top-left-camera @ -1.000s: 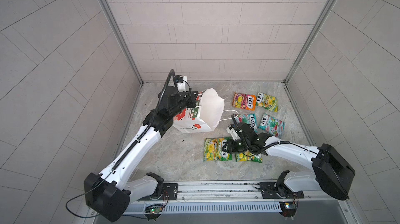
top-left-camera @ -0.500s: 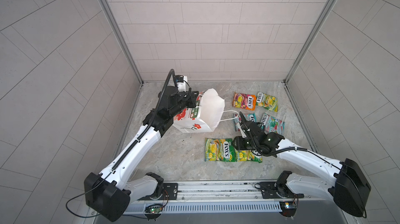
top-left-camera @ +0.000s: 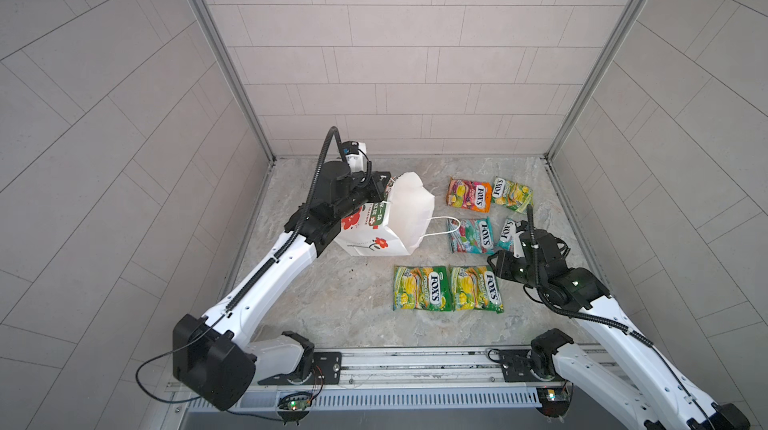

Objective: Take the snacks out of the paper bag
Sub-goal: 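Lift the emptied bag upright with the left gripper and set it down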

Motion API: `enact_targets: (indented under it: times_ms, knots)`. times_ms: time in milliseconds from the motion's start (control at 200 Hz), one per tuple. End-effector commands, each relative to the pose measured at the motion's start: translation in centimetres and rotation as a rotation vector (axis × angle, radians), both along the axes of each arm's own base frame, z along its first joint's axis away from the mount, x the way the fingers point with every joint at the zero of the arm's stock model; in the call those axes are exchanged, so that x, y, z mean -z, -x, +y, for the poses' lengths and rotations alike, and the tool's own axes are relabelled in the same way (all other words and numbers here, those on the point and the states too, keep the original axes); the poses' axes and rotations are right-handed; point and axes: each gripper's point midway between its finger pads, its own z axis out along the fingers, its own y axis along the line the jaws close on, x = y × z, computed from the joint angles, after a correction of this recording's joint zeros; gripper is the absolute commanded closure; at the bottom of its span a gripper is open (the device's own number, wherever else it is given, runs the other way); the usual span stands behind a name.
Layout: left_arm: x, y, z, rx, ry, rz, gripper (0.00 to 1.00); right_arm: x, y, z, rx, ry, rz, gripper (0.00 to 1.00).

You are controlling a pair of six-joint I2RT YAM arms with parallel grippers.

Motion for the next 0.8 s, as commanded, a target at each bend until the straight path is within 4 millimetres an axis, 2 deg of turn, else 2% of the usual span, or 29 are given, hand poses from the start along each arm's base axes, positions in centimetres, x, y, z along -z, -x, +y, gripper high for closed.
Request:
enact_targets:
  times_ms: [0, 390, 545, 796]
  knots:
    - [-3.5, -0.4, -1.6, 0.004, 0.085, -0.071, 1.0, 0.8, 1.0, -0.3, -0.017, 0.011, 0.044, 0.54]
    - [-5.8, -0.8, -8.6, 0.113, 0.183, -0.07, 1.0, 0.8, 1.1, -0.6, -0.007, 0.011, 0.043, 0.54]
    - [-6.1, -1.3, -9.6, 0.133, 0.266, -0.033, 1.0, 0.8, 1.3, -0.9, -0.003, 0.019, 0.043, 0.54]
    - [-7.0, -1.3, -10.4, 0.169, 0.306, -0.022, 1.0, 0.8, 1.3, -1.0, -0.001, 0.02, 0.046, 0.54]
